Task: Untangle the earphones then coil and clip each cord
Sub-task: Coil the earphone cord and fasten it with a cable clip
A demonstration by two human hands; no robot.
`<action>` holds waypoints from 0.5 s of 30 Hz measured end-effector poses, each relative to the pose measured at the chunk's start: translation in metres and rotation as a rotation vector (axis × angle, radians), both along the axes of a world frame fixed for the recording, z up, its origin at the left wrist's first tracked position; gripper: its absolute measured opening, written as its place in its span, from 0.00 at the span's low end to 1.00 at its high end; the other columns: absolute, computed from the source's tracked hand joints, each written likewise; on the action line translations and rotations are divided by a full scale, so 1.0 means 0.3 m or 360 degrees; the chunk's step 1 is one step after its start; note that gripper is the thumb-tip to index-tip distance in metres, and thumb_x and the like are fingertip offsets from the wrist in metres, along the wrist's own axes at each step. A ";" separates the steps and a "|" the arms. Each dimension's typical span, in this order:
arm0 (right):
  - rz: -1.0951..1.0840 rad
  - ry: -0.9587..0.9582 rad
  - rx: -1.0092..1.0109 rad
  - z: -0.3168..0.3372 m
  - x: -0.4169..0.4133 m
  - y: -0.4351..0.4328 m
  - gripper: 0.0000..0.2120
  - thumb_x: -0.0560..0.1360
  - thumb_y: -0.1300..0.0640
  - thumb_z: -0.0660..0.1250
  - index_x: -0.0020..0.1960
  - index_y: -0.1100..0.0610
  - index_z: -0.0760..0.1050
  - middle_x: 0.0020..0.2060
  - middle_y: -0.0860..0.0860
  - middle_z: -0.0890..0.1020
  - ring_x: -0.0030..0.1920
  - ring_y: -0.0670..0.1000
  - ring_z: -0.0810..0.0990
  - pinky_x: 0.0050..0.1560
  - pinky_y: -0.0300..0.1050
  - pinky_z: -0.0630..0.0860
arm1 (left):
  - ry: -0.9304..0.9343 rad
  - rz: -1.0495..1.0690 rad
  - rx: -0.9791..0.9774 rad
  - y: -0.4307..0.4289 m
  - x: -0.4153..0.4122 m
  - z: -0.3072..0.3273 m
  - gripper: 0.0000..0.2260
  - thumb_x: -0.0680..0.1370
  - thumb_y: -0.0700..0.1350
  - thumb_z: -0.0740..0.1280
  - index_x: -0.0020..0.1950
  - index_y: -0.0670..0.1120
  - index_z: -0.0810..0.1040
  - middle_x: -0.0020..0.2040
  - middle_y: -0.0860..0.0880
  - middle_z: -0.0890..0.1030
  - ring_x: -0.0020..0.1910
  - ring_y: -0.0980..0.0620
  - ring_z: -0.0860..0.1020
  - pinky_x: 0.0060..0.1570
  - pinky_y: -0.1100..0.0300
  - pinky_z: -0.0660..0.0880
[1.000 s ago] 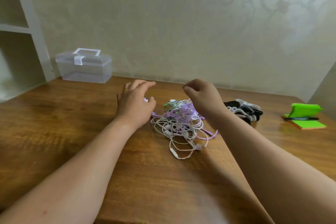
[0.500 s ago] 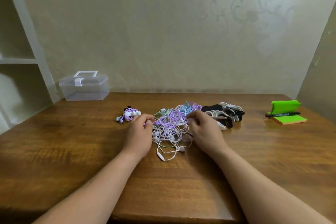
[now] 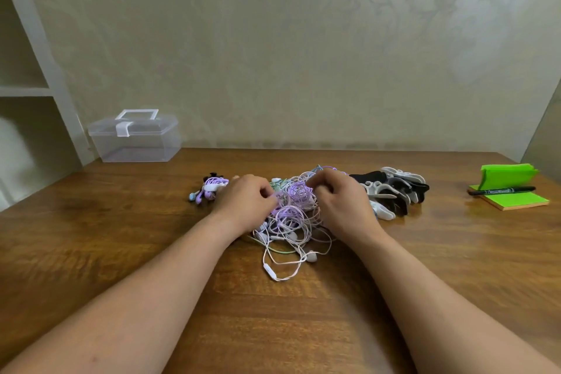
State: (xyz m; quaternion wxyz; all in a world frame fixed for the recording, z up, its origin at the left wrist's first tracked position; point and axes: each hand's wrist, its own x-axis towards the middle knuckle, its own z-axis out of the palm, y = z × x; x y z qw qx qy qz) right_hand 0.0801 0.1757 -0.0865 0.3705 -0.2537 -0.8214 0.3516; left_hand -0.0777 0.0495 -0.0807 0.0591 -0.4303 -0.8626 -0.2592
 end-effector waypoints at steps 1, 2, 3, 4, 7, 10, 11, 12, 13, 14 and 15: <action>-0.0005 0.0012 -0.0007 0.001 0.006 0.000 0.14 0.78 0.64 0.61 0.50 0.50 0.83 0.33 0.47 0.81 0.27 0.42 0.73 0.30 0.38 0.67 | 0.0033 -0.0002 0.0092 -0.002 -0.007 -0.002 0.09 0.79 0.56 0.69 0.42 0.55 0.82 0.44 0.59 0.82 0.52 0.49 0.78 0.54 0.48 0.78; -0.0017 0.0030 -0.0008 0.002 0.013 -0.001 0.13 0.79 0.64 0.61 0.50 0.50 0.83 0.34 0.47 0.82 0.29 0.42 0.74 0.30 0.38 0.67 | 0.0007 -0.0039 0.0205 -0.004 -0.013 0.005 0.07 0.79 0.55 0.70 0.42 0.56 0.82 0.41 0.60 0.81 0.49 0.50 0.78 0.50 0.50 0.78; -0.0040 0.0063 -0.0006 0.004 0.023 -0.003 0.13 0.79 0.63 0.62 0.51 0.51 0.83 0.37 0.46 0.82 0.31 0.41 0.75 0.32 0.37 0.68 | -0.0073 -0.0103 0.0332 -0.004 -0.019 0.020 0.06 0.79 0.53 0.70 0.42 0.56 0.81 0.37 0.60 0.81 0.45 0.52 0.79 0.46 0.53 0.77; -0.0060 0.0109 -0.0017 0.005 0.031 -0.005 0.12 0.79 0.62 0.62 0.52 0.51 0.83 0.40 0.45 0.83 0.35 0.41 0.77 0.36 0.38 0.69 | -0.0192 -0.0162 0.0463 -0.002 -0.022 0.041 0.06 0.79 0.51 0.72 0.41 0.56 0.81 0.35 0.59 0.81 0.39 0.54 0.79 0.43 0.54 0.76; -0.0037 0.0293 -0.0186 0.015 0.048 -0.017 0.09 0.83 0.56 0.64 0.58 0.52 0.82 0.49 0.43 0.85 0.50 0.41 0.82 0.49 0.40 0.75 | -0.0489 -0.0342 0.0802 0.009 0.001 0.142 0.07 0.79 0.42 0.73 0.43 0.52 0.81 0.38 0.52 0.85 0.37 0.54 0.80 0.45 0.55 0.78; 0.0173 0.0442 -0.0466 0.065 0.057 -0.055 0.16 0.83 0.44 0.66 0.66 0.51 0.79 0.57 0.44 0.84 0.59 0.42 0.81 0.56 0.42 0.75 | -0.0719 -0.0539 0.0973 0.006 0.065 0.255 0.07 0.81 0.37 0.71 0.46 0.47 0.80 0.41 0.44 0.86 0.38 0.54 0.82 0.44 0.60 0.80; 0.0279 0.0455 -0.0530 0.096 0.060 -0.066 0.22 0.81 0.40 0.67 0.70 0.51 0.76 0.61 0.44 0.83 0.61 0.41 0.80 0.57 0.42 0.75 | -0.0818 -0.0587 0.1019 0.000 0.088 0.290 0.06 0.81 0.36 0.70 0.47 0.45 0.80 0.41 0.43 0.85 0.36 0.55 0.82 0.41 0.62 0.79; 0.0394 0.0432 -0.0541 0.137 0.065 -0.076 0.27 0.79 0.38 0.69 0.74 0.50 0.73 0.64 0.44 0.81 0.63 0.40 0.79 0.59 0.40 0.75 | -0.0915 -0.0624 0.1065 -0.008 0.112 0.325 0.05 0.81 0.36 0.69 0.47 0.44 0.80 0.40 0.43 0.85 0.34 0.55 0.82 0.38 0.63 0.79; 0.0519 0.0383 -0.0527 0.173 0.066 -0.086 0.31 0.77 0.39 0.72 0.77 0.48 0.69 0.65 0.43 0.80 0.65 0.40 0.79 0.62 0.40 0.76 | -0.1005 -0.0661 0.1111 -0.013 0.134 0.352 0.05 0.81 0.35 0.69 0.47 0.43 0.79 0.39 0.43 0.85 0.32 0.55 0.82 0.36 0.63 0.79; 0.0651 0.0317 -0.0506 0.209 0.066 -0.099 0.33 0.77 0.42 0.75 0.78 0.48 0.68 0.66 0.44 0.80 0.66 0.41 0.79 0.64 0.41 0.77 | -0.1080 -0.0696 0.1153 -0.016 0.154 0.378 0.05 0.81 0.35 0.69 0.47 0.42 0.79 0.38 0.44 0.85 0.31 0.53 0.82 0.35 0.62 0.80; 0.0779 0.0252 -0.0477 0.235 0.064 -0.111 0.32 0.77 0.47 0.76 0.77 0.49 0.69 0.65 0.45 0.81 0.66 0.43 0.79 0.65 0.42 0.78 | -0.1153 -0.0723 0.1194 -0.020 0.174 0.399 0.05 0.81 0.35 0.69 0.47 0.42 0.79 0.37 0.44 0.84 0.31 0.52 0.82 0.34 0.59 0.81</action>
